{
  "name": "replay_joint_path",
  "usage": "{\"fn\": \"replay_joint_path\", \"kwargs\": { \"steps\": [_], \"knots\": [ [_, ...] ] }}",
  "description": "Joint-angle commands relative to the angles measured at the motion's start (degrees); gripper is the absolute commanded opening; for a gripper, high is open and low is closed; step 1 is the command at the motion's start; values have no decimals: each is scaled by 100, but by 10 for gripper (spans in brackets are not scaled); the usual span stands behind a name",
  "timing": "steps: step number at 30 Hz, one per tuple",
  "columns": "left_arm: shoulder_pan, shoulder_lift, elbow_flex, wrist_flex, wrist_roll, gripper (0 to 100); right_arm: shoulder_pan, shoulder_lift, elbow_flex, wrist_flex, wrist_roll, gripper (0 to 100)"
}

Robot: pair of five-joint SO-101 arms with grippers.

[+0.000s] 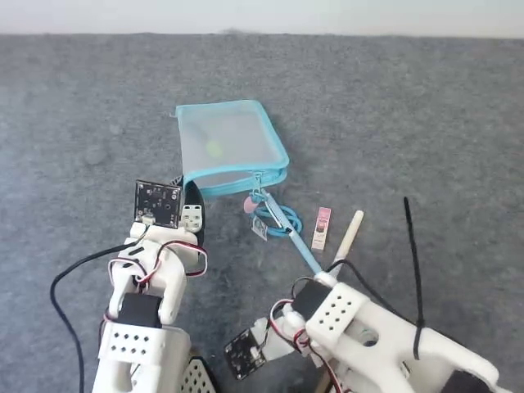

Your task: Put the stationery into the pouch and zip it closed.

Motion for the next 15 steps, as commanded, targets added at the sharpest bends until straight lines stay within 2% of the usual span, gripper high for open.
{"fn": "replay_joint_path", "kwargs": {
  "steps": [1, 6, 15],
  "knots": [
    [-44, -114, -127, -193, -26, 11, 585, 22, 141, -22, 97, 140],
    [-9, -114, -127, -185, -26, 11, 1736, -40, -44, -163, 642, 143],
    [0, -114, -127, -185, -26, 11, 3222, -40, -1266, -198, 642, 142]
  ]
}}
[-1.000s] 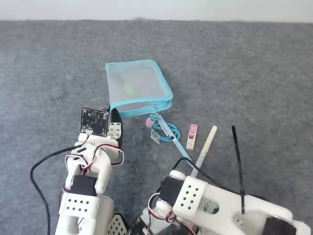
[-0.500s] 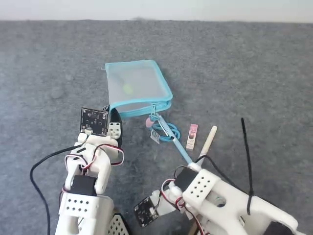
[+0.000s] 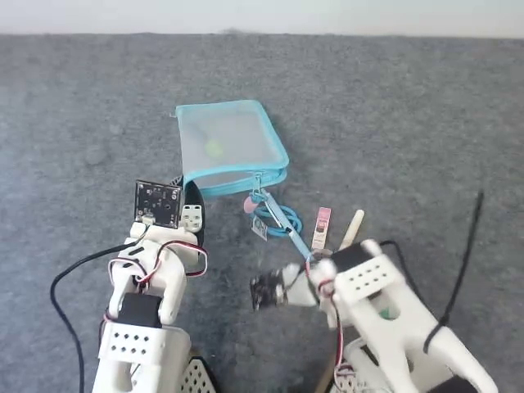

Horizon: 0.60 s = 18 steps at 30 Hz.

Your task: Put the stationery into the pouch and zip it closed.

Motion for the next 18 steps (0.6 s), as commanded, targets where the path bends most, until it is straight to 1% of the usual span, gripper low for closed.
{"fn": "replay_joint_path", "kwargs": {
  "steps": [1, 4, 9, 11, 13, 16, 18],
  "knots": [
    [0, -114, -127, -176, -26, 11, 673, -154, -818, -101, 88, 142],
    [0, -114, -127, -176, -26, 11, 1165, -92, -1222, -356, 88, 143],
    [0, -114, -127, -176, -26, 11, 1851, -127, -1398, -1112, 62, 144],
    [0, -114, -127, -176, -26, 11, 1903, -163, -1424, -1112, -264, 144],
    [0, -114, -127, -176, -26, 11, 1798, -154, -1530, -593, -615, 144],
    [0, -114, -127, -176, -26, 11, 1270, -154, -1530, 769, -237, 144],
    [0, -114, -127, -185, -35, 11, 927, -163, -1521, 1297, -97, 144]
  ]
}}
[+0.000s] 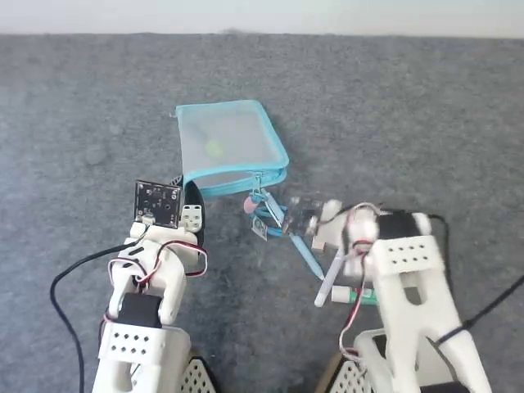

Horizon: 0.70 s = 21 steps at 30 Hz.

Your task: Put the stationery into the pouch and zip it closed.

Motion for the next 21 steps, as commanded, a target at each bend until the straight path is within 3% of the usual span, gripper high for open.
{"fn": "replay_joint_path", "kwargs": {
  "steps": [1, 6, 13, 21],
  "knots": [
    [0, -114, -127, -185, -35, 11, -532, -171, -299, 892, 123, 144],
    [-9, -114, -127, -176, -44, 11, -681, -171, 44, 734, 9, 145],
    [0, -114, -127, -176, -44, 11, -629, -136, 1327, -1112, -9, 145],
    [-9, -114, -127, -176, -44, 11, -567, -101, 1512, -1692, -35, 140]
  ]
}}
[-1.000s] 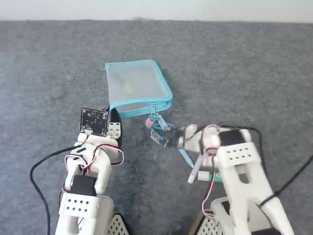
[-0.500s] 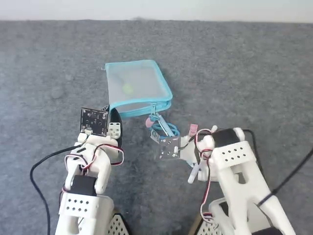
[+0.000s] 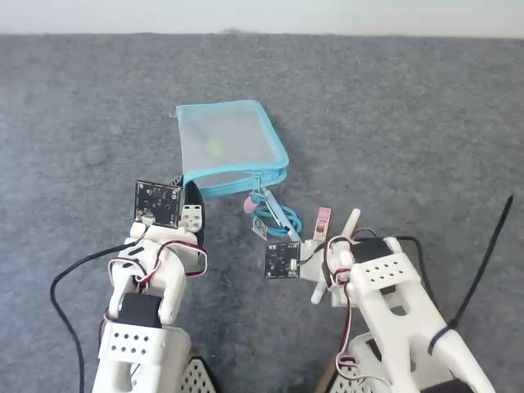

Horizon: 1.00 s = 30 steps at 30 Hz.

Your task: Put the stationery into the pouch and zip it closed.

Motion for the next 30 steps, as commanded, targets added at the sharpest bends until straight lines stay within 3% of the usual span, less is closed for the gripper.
{"fn": "replay_joint_path", "kwargs": {
  "steps": [1, 8, 19, 22, 26, 30],
  "knots": [
    [9, -114, -127, -176, -44, 11, 119, -101, -18, -145, -167, 139],
    [9, -114, -127, -176, -44, 11, 1481, -92, -1046, -198, -1125, 139],
    [-26, -105, -101, -176, -44, 11, 1420, 426, -2295, -189, -3349, 139],
    [-35, -88, -92, -176, -44, 11, 1727, 1165, -2919, 163, -3402, 141],
    [-18, -88, -92, -176, -44, 11, 1727, 1921, -3692, 1446, -3341, 144],
    [0, -88, -92, -176, -44, 11, 1534, 1367, -3596, 2018, -3253, 144]
  ]
}}
